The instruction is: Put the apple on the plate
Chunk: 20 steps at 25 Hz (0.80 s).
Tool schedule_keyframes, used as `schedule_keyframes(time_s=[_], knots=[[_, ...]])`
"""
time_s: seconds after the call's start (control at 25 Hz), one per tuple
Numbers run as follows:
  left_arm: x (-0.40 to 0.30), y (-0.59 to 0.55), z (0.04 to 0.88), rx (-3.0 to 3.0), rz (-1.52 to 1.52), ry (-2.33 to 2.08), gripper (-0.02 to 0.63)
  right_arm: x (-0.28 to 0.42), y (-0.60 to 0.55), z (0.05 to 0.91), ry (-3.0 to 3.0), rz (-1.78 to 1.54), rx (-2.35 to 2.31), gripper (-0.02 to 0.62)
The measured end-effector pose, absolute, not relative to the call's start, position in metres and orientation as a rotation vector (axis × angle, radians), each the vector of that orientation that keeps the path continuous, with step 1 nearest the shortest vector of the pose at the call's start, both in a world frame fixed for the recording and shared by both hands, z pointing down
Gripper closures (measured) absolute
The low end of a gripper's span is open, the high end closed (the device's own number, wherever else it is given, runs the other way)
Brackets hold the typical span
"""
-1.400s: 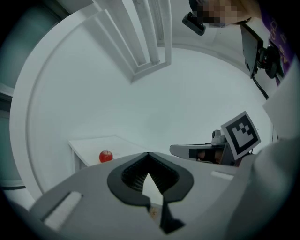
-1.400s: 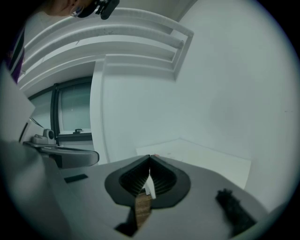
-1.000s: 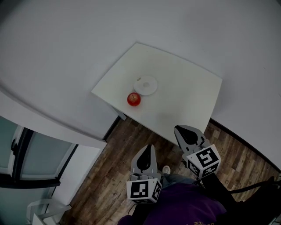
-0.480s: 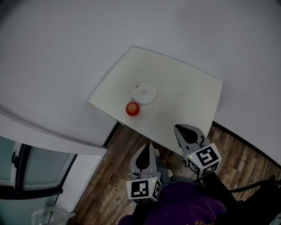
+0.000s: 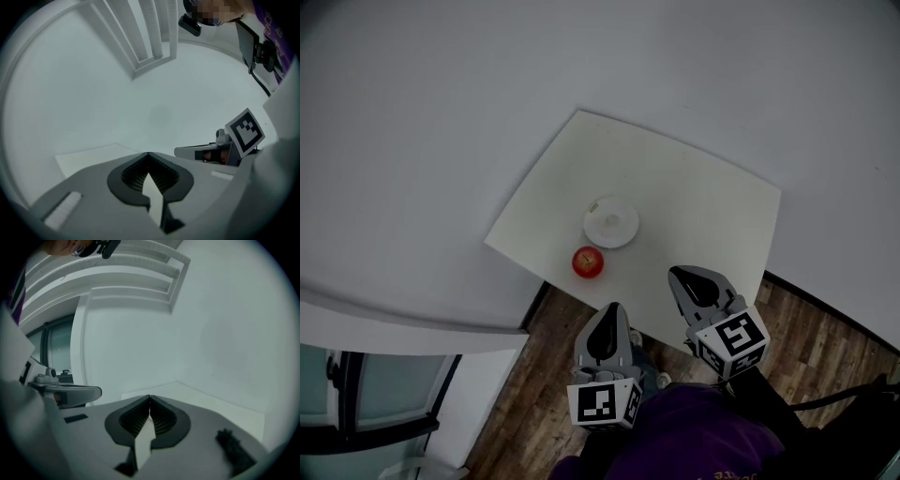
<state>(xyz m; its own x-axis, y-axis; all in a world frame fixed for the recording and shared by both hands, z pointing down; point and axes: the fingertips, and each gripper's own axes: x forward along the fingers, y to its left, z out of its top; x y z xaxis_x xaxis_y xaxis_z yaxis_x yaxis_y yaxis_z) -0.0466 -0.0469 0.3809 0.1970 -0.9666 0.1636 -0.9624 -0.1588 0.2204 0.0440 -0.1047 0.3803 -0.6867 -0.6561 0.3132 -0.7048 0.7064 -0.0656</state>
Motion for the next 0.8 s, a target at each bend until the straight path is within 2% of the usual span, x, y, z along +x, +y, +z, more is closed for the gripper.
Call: schedule_keyframes(time_s=[0.2, 0.28, 0.8], knots=[[-0.063, -0.076, 0.392, 2.194, 0.001, -1.805, 0.597, 0.033, -0.128, 0.386, -2.629, 0.271, 1.09, 0.584], [-0.07, -0.088, 0.399, 2.183, 0.02, -1.797, 0.571, 0.031, -0.137, 0.387, -2.62, 0.274, 1.098, 0.584], [-0.111, -0.14, 0.478, 2.015, 0.255, -1.768, 0.52, 0.017, -0.179, 0.401, -2.575, 0.302, 1.124, 0.584]])
